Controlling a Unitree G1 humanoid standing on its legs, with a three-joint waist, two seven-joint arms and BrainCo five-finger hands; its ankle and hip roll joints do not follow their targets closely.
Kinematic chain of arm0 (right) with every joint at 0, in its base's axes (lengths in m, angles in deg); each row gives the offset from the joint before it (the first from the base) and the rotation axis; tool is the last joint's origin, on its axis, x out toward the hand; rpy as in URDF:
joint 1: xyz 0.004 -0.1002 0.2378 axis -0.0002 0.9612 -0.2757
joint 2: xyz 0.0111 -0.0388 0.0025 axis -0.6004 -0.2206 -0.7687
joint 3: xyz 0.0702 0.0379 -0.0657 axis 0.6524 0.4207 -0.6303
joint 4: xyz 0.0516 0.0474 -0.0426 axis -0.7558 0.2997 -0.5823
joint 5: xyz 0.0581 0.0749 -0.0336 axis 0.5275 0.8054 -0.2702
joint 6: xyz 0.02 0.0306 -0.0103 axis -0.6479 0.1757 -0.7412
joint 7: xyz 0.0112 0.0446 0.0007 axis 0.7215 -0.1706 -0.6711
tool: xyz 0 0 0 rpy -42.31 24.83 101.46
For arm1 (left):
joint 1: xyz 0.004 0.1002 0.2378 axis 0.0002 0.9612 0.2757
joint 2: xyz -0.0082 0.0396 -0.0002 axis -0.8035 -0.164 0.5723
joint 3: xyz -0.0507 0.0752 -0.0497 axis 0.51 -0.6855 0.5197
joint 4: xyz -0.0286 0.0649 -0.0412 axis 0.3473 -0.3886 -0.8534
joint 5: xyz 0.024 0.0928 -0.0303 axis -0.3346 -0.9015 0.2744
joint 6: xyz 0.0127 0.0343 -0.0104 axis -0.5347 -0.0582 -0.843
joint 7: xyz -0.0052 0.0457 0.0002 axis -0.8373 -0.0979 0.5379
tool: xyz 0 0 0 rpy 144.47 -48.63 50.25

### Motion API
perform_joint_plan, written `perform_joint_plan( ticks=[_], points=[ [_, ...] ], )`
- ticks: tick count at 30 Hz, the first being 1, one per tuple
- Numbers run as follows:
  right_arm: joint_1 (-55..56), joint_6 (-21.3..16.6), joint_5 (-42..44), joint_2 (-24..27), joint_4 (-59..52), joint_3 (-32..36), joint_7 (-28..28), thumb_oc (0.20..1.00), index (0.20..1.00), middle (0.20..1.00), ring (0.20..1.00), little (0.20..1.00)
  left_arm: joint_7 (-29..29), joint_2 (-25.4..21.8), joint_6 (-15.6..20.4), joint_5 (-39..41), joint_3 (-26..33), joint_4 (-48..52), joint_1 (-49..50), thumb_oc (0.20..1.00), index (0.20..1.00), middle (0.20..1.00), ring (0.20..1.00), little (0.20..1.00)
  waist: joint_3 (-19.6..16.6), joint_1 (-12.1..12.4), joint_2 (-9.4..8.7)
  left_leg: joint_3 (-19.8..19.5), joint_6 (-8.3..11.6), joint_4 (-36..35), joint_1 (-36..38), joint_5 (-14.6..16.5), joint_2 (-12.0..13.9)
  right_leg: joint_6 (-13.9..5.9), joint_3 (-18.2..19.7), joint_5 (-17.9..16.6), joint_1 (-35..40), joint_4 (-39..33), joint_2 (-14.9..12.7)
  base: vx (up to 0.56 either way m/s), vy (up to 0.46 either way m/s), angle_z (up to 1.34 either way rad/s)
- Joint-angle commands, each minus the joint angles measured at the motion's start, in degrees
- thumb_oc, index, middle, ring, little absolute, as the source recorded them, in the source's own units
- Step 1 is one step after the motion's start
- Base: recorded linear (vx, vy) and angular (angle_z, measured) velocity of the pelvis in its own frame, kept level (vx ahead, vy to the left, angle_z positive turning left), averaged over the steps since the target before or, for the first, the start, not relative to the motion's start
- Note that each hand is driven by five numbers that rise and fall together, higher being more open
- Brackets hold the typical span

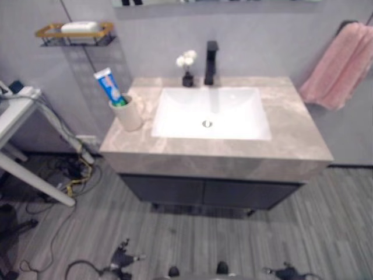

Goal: Put brush and paste in cup on sink, flatten towel.

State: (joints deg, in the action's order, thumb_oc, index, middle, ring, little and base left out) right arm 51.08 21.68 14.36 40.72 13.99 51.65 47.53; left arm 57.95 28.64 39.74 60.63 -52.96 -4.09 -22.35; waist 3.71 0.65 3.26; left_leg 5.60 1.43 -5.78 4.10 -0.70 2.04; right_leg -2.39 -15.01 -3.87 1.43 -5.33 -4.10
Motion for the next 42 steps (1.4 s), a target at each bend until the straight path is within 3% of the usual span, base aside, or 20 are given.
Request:
perform_joint_plan(
  ticks=[1, 6, 16, 22, 27, 32, 35, 36, 39, 42],
  points=[
    [-5.2, -0.8, -5.2, 2.3, 3.7, -3.9, -1.1, 1.000, 1.000, 1.000, 1.000, 1.000, 4.5, -6.5, 3.1, 4.1, 3.0, 9.9, 3.4, 1.000, 1.000, 1.000, 1.000, 1.000, -0.8, 1.7, -1.92, 0.8, 0.77, 0.8, -1.3, 1.9, 2.4, -5.11, -0.7, 0.6, 2.5, 0.3, -6.1, -0.02, 0.033, 0.00],
    [-6.4, -0.2, -7.8, 2.9, 5.1, -4.9, -2.3, 1.000, 1.000, 1.000, 1.000, 1.000, 7.7, -10.8, 3.7, 8.4, 7.9, 21.2, 8.3, 1.000, 1.000, 1.000, 1.000, 1.000, -1.0, 2.7, -1.68, 0.8, 0.68, 0.8, -1.5, 2.0, 2.1, -5.29, -0.8, 0.3, 2.3, 0.3, -6.4, 0.00, 0.006, -0.02],
    [-5.8, 0.2, -11.8, 1.5, 5.8, -7.1, -3.7, 1.000, 1.000, 1.000, 1.000, 1.000, 7.7, -11.1, 3.7, 4.9, 9.6, 21.7, 8.4, 1.000, 1.000, 1.000, 1.000, 1.000, -0.1, 3.8, -2.50, 0.2, -0.46, 0.8, -0.8, 1.8, 1.2, -5.63, -0.6, 0.3, 2.8, 0.3, -7.1, 0.00, 0.027, 0.00],
    [-7.1, 0.4, -9.9, 1.5, 4.9, -5.7, -2.5, 1.000, 1.000, 1.000, 1.000, 1.000, 6.7, -11.4, 2.6, -0.1, 5.5, 15.3, 4.1, 1.000, 1.000, 1.000, 1.000, 1.000, 2.0, 4.3, -4.09, -1.2, -1.90, 7.6, -5.4, 4.3, -0.5, -5.76, 0.1, -0.8, 2.2, 0.3, -8.4, -0.05, 0.062, 0.00],
    [-5.5, 1.2, -8.6, 0.8, 5.5, -4.1, -2.1, 1.000, 1.000, 1.000, 1.000, 1.000, 4.2, -7.7, -1.0, -9.6, -0.4, -0.8, -4.2, 1.000, 1.000, 1.000, 1.000, 1.000, 3.4, 3.0, -4.57, -2.3, -3.23, 13.3, -6.8, 7.9, -2.0, -5.60, -0.9, -0.8, 4.6, 0.3, -9.3, 0.02, 0.121, 0.10],
    [-4.3, 1.6, -8.5, 0.1, 5.5, -4.2, -2.2, 1.000, 1.000, 1.000, 1.000, 1.000, 3.1, -6.1, -1.4, -12.0, -2.0, -7.6, -7.5, 1.000, 1.000, 1.000, 1.000, 1.000, 4.1, 2.1, -4.99, -2.4, -3.72, 17.5, -8.0, 10.5, -2.6, -5.37, -0.3, -1.2, 5.0, 0.7, -9.6, 0.03, 0.138, 0.07],
    [-3.8, 1.5, -7.9, 0.1, 5.2, -3.8, -2.3, 1.000, 1.000, 1.000, 1.000, 1.000, 3.1, -5.8, -1.6, -11.6, -1.6, -9.0, -7.1, 1.000, 1.000, 1.000, 1.000, 1.000, 3.8, 1.9, -5.35, -1.9, -4.12, 17.6, -8.1, 11.1, -2.9, -5.91, 0.3, -2.9, 4.8, 0.3, -10.0, 0.02, 0.166, -0.02],
    [-3.6, 1.4, -7.2, 0.4, 4.6, -3.3, -2.2, 1.000, 1.000, 1.000, 1.000, 1.000, 2.9, -5.4, -1.4, -11.5, -1.7, -11.1, -7.1, 1.000, 1.000, 1.000, 1.000, 1.000, 3.5, 1.4, -5.60, -1.2, -4.94, 17.7, -8.6, 11.4, -3.9, -7.00, 1.4, -6.7, 3.7, 0.3, -11.1, -0.03, 0.248, -0.06],
    [-4.3, 1.4, -6.6, 0.8, 3.8, -3.5, -2.4, 1.000, 1.000, 1.000, 1.000, 1.000, 2.7, -4.3, -1.6, -9.4, -1.0, -13.2, -7.1, 1.000, 1.000, 1.000, 1.000, 1.000, 3.1, 1.1, -5.31, 0.4, -6.52, 17.1, -9.6, 11.4, -4.7, -7.39, 3.2, -10.3, 0.8, 0.3, -12.1, -0.05, 0.247, -0.18],
    [-4.8, 1.2, -6.8, 0.7, 2.7, -3.9, -2.4, 1.000, 1.000, 1.000, 1.000, 1.000, 1.6, -3.5, -1.6, -8.0, 0.1, -15.9, -7.8, 1.000, 1.000, 1.000, 1.000, 1.000, 3.4, 1.7, -5.01, 2.3, -7.01, 16.5, -9.9, 11.2, -4.4, -7.23, 0.8, -8.7, -1.4, 1.8, -11.8, -0.07, 0.158, -0.36]
  ],
)
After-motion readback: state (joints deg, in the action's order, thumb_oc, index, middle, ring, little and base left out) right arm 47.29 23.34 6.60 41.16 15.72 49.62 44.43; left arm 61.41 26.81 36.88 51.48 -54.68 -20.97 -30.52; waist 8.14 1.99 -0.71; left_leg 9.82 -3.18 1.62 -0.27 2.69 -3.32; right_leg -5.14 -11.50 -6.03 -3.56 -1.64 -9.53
